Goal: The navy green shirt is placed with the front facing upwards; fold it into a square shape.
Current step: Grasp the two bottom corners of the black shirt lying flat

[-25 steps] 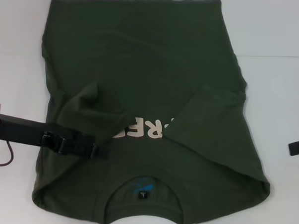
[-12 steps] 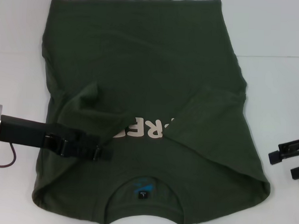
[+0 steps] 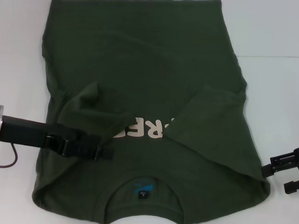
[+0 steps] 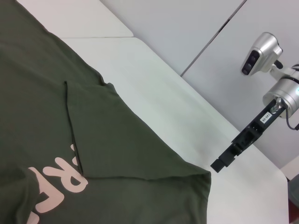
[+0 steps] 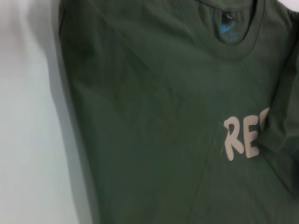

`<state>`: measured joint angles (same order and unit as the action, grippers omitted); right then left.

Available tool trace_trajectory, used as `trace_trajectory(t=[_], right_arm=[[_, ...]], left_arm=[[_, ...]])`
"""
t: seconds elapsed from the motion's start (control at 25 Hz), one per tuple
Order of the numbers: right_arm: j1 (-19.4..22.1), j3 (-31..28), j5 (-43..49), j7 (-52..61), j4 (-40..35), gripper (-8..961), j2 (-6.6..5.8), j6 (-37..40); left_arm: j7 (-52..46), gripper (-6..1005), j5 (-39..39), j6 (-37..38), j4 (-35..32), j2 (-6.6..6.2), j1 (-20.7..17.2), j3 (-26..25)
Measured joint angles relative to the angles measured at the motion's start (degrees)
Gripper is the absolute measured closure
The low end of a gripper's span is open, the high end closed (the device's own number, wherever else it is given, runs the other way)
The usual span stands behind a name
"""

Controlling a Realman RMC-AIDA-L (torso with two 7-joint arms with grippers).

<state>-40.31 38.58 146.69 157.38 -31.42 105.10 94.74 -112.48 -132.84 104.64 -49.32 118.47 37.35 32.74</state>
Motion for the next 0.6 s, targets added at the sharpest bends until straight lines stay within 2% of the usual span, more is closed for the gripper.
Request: trace_trajectory(t=[0.4,0.6], right_arm=[[-0.26,0.18,0.0,0.28,2.38,199,0.33,-2.27],[-0.12,0.66,-0.01,0.34,3.0,229,0.95,-3.51]], left_arm=[[-0.02,144,-0.04,-0.09,0.17,0.0,-0.23,-0.21],[-0.02,145,-0.06,-0.74,0.37,0.0,-0.26,-0.22]])
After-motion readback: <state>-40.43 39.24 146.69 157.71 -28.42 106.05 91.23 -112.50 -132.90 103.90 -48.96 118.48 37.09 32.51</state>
